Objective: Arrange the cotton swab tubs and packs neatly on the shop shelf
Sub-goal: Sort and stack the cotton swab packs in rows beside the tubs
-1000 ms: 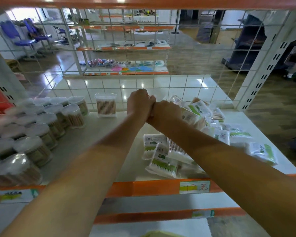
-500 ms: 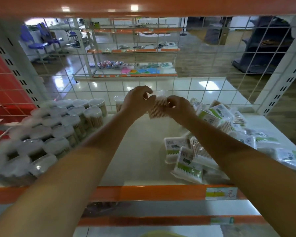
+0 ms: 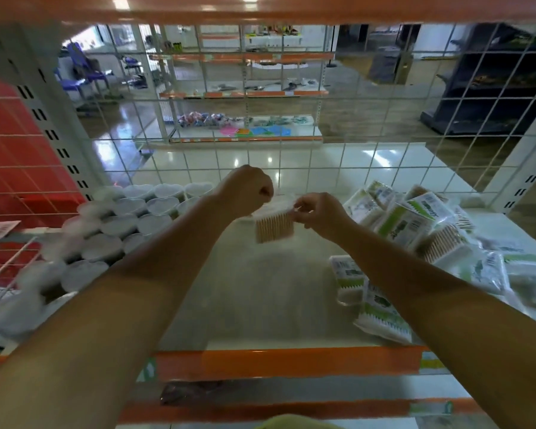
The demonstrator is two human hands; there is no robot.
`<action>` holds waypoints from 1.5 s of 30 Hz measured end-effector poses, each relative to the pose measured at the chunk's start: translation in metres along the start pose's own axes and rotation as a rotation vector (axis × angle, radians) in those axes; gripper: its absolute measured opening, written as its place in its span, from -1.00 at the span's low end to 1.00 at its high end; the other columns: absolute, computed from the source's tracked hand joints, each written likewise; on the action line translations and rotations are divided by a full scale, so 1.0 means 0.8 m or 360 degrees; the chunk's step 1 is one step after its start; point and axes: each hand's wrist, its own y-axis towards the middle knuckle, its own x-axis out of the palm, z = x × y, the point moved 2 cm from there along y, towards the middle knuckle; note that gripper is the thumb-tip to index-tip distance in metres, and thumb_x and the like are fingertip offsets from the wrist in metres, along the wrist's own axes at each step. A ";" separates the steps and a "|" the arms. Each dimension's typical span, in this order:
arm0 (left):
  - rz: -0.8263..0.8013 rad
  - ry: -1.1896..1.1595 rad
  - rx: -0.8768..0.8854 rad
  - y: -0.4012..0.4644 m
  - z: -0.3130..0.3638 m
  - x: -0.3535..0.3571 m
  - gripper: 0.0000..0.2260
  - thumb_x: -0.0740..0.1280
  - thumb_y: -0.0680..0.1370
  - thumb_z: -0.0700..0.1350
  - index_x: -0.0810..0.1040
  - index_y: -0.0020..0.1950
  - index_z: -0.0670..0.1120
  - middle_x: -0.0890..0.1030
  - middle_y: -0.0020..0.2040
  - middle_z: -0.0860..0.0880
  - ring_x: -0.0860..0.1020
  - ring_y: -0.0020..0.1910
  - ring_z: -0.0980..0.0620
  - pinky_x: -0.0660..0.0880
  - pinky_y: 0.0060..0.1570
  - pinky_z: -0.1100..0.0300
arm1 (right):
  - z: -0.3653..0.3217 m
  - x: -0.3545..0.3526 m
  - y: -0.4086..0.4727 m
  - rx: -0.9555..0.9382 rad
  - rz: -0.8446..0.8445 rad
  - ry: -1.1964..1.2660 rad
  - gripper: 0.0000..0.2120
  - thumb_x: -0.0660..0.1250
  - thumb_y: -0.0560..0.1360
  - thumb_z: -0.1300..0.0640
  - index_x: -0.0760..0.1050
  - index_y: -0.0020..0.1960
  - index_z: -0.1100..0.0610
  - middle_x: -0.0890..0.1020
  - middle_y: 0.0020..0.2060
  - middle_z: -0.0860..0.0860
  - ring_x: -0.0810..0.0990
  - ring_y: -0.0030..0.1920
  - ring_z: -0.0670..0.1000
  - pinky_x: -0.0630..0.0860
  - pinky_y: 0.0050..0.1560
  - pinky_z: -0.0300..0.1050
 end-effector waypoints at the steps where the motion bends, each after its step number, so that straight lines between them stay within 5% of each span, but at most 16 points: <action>1: -0.0016 -0.0016 0.0003 -0.001 -0.004 0.001 -0.84 0.30 0.53 -0.16 0.63 0.05 -0.14 0.65 -0.02 -0.06 0.58 -0.04 0.01 0.48 0.09 0.12 | -0.001 0.005 0.002 0.0040 0.0011 -0.0016 -0.86 0.37 0.47 0.17 0.57 -0.06 0.25 0.64 -0.22 0.11 0.58 -0.30 -0.03 0.52 -0.24 -0.27; 7: -0.0060 -0.0110 0.0030 -0.007 -0.021 0.015 -0.88 0.32 0.52 -0.19 0.63 -0.01 -0.14 0.65 -0.06 -0.07 0.55 -0.14 0.06 0.49 0.01 0.17 | -0.008 0.027 0.008 0.0203 0.0033 -0.0041 -0.93 0.36 0.45 0.24 0.60 -0.12 0.24 0.65 -0.23 0.12 0.53 -0.35 -0.06 0.54 -0.22 -0.17; 9: -0.0018 -0.0183 0.0030 -0.006 -0.028 0.012 -0.88 0.32 0.52 -0.18 0.63 0.00 -0.14 0.65 -0.05 -0.07 0.57 -0.12 0.04 0.50 0.04 0.13 | -0.011 0.028 0.010 0.0220 0.0000 -0.0014 -0.91 0.38 0.43 0.26 0.59 -0.08 0.25 0.64 -0.19 0.10 0.53 -0.28 -0.04 0.49 -0.20 -0.24; 12: 0.0018 -0.0206 -0.0005 -0.003 -0.036 0.011 -0.86 0.32 0.52 -0.18 0.62 0.03 -0.14 0.64 -0.04 -0.07 0.56 -0.12 0.04 0.50 0.01 0.16 | -0.016 0.031 0.011 0.0238 -0.0090 0.0118 -0.80 0.45 0.36 0.25 0.54 -0.03 0.24 0.63 -0.09 0.13 0.59 -0.09 0.10 0.54 -0.04 -0.05; 20: 0.0193 -0.0436 -0.0098 -0.013 -0.054 0.012 -0.88 0.34 0.49 -0.24 0.66 -0.04 -0.20 0.66 -0.10 -0.10 0.59 -0.11 -0.02 0.39 -0.12 0.32 | -0.019 0.042 0.024 0.0294 0.0204 0.0334 -0.78 0.48 0.36 0.16 0.45 -0.11 0.15 0.59 -0.15 0.09 0.58 -0.10 0.10 0.55 -0.03 0.01; 28: 0.0511 -0.0443 -0.0282 -0.017 -0.093 -0.005 -0.77 0.32 0.53 -0.15 0.56 0.18 -0.14 0.60 0.04 -0.08 0.51 -0.04 0.06 0.39 -0.04 0.26 | -0.037 0.066 0.056 0.0307 0.0405 0.0162 -0.79 0.39 0.46 0.11 0.47 -0.03 0.23 0.51 -0.20 0.02 0.46 -0.20 -0.05 0.35 -0.30 -0.36; 35: 0.0335 -0.0425 -0.0211 -0.036 -0.100 0.008 -0.77 0.29 0.55 -0.18 0.56 0.18 -0.18 0.62 0.07 -0.13 0.55 0.02 -0.02 0.42 -0.01 0.21 | -0.018 0.085 0.061 0.0482 0.0501 0.0074 -0.84 0.36 0.48 0.16 0.46 -0.04 0.24 0.49 -0.22 0.02 0.44 -0.21 -0.03 0.31 -0.34 -0.32; 39: 0.0284 -0.0450 -0.0213 -0.039 -0.102 0.008 -0.80 0.29 0.55 -0.18 0.59 0.13 -0.19 0.64 0.04 -0.12 0.55 -0.04 0.03 0.45 -0.03 0.22 | -0.022 0.084 0.065 0.0458 0.0504 0.0056 -0.83 0.36 0.48 0.17 0.47 0.00 0.25 0.52 -0.18 0.04 0.47 -0.17 -0.03 0.41 -0.15 -0.22; 45: 0.0266 -0.0474 -0.0211 -0.041 -0.100 0.005 -0.83 0.28 0.54 -0.20 0.61 0.06 -0.20 0.65 -0.02 -0.11 0.56 -0.09 0.03 0.48 -0.03 0.19 | -0.024 0.083 0.066 0.0475 0.0479 0.0036 -0.78 0.34 0.49 0.15 0.45 0.05 0.27 0.56 -0.12 0.10 0.52 -0.11 0.04 0.37 -0.16 -0.22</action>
